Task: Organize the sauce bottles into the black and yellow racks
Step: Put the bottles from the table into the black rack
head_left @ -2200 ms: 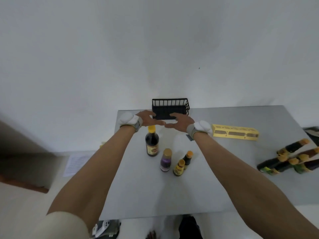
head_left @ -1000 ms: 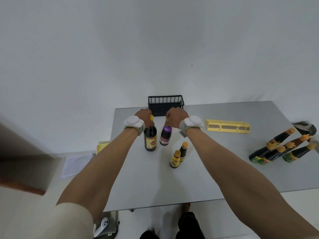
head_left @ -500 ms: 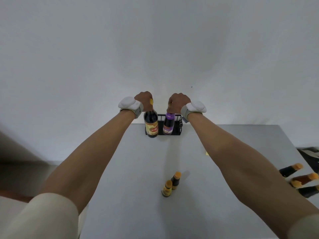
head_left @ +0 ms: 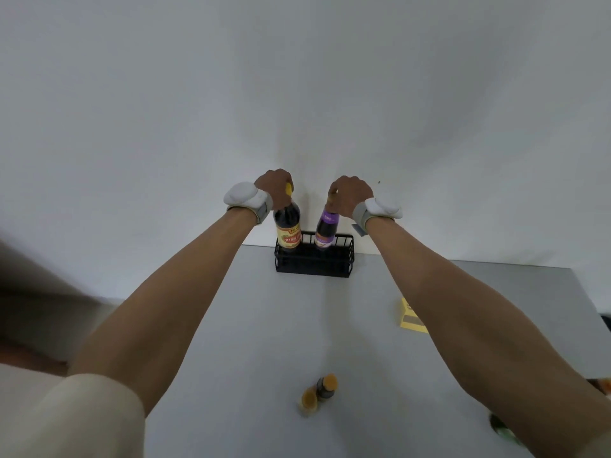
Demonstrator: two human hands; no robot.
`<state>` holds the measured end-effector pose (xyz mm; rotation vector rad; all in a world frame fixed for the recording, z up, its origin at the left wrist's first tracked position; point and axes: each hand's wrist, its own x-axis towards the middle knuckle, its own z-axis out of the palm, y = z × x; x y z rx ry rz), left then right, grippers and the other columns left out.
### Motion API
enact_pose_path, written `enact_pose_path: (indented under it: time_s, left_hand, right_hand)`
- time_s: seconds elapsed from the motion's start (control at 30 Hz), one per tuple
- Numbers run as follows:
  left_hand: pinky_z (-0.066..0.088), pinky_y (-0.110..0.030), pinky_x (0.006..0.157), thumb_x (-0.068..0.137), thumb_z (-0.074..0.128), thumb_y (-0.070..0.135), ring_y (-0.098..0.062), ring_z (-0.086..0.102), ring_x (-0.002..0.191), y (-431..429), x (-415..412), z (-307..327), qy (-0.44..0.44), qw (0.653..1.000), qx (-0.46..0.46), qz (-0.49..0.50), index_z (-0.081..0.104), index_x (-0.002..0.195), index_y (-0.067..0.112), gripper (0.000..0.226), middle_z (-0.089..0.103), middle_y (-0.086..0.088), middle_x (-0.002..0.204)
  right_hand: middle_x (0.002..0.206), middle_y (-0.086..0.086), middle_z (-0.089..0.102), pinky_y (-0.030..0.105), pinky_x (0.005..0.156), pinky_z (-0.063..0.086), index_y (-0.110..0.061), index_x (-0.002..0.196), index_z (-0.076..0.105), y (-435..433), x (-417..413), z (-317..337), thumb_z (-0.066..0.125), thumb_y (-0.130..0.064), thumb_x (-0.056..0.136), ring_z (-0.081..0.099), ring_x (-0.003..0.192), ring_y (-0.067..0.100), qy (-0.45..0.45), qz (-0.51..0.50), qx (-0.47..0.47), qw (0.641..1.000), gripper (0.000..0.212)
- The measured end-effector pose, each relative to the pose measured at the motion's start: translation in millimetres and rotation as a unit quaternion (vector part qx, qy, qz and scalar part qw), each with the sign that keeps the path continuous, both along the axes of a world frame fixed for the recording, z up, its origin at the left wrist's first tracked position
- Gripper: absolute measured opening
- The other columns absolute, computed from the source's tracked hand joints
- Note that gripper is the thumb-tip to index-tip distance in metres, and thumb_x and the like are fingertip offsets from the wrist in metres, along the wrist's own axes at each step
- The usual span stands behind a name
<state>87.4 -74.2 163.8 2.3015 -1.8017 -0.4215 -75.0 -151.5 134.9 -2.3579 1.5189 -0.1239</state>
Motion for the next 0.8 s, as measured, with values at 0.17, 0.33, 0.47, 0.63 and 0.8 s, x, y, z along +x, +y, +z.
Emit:
enact_pose_path:
  time_s: [0.17, 0.33, 0.47, 0.63, 0.8]
  left_hand:
    - [0.046, -0.039, 0.097, 0.087, 0.058, 0.008, -0.034, 0.054, 0.122, -4.9, 4.5, -19.2, -0.014, 1.0, 0.012, -0.011, 0.059, 0.121, 0.007, 0.034, 0.056, -0.015, 0.133]
    - [0.047, -0.039, 0.097, 0.087, 0.056, 0.005, -0.033, 0.055, 0.121, -8.0, 8.6, -38.7, -0.015, 1.0, 0.016, -0.008, 0.058, 0.122, 0.006, 0.034, 0.057, -0.016, 0.132]
    - [0.047, -0.039, 0.097, 0.088, 0.055, 0.004, -0.033, 0.055, 0.12, -13.3, 11.8, -53.6, -0.018, 1.0, 0.015, -0.008, 0.058, 0.122, 0.005, 0.035, 0.058, -0.017, 0.13]
    - [0.047, -0.039, 0.097, 0.087, 0.057, 0.006, -0.034, 0.056, 0.119, -23.7, 15.8, -59.5, -0.027, 0.999, 0.019, -0.024, 0.058, 0.122, 0.007, 0.035, 0.058, -0.017, 0.13]
    - [0.047, -0.041, 0.098, 0.087, 0.057, 0.006, -0.035, 0.055, 0.119, -30.2, 18.7, -62.7, -0.029, 0.999, 0.01, -0.041, 0.058, 0.123, 0.005, 0.035, 0.057, -0.018, 0.131]
  right_hand:
    - [0.103, 0.01, 0.072, 0.027, 0.071, 0.05, -0.014, 0.101, 0.074, -5.6, 6.0, -27.2, 0.065, -0.021, 0.078, 0.069, 0.091, 0.029, -0.001, 0.006, 0.005, 1.0, 0.026]
    - [0.105, 0.014, 0.07, 0.033, 0.076, 0.052, -0.009, 0.102, 0.071, -7.9, 18.7, -50.7, 0.063, -0.018, 0.082, 0.066, 0.095, 0.033, 0.022, 0.026, 0.018, 0.999, 0.024]
    - [0.106, 0.014, 0.071, 0.033, 0.08, 0.055, -0.01, 0.104, 0.074, -10.7, 30.7, -69.5, 0.066, -0.017, 0.079, 0.068, 0.096, 0.033, 0.023, 0.044, 0.008, 0.999, 0.027]
    - [0.103, 0.014, 0.071, 0.031, 0.074, 0.052, -0.01, 0.103, 0.073, -12.4, 45.6, -80.2, 0.064, -0.014, 0.078, 0.068, 0.094, 0.034, 0.02, 0.049, -0.008, 0.999, 0.027]
    - [0.099, 0.014, 0.072, 0.03, 0.071, 0.05, -0.01, 0.098, 0.074, -14.4, 54.8, -82.1, 0.065, -0.017, 0.077, 0.068, 0.091, 0.035, 0.014, 0.046, -0.006, 0.999, 0.024]
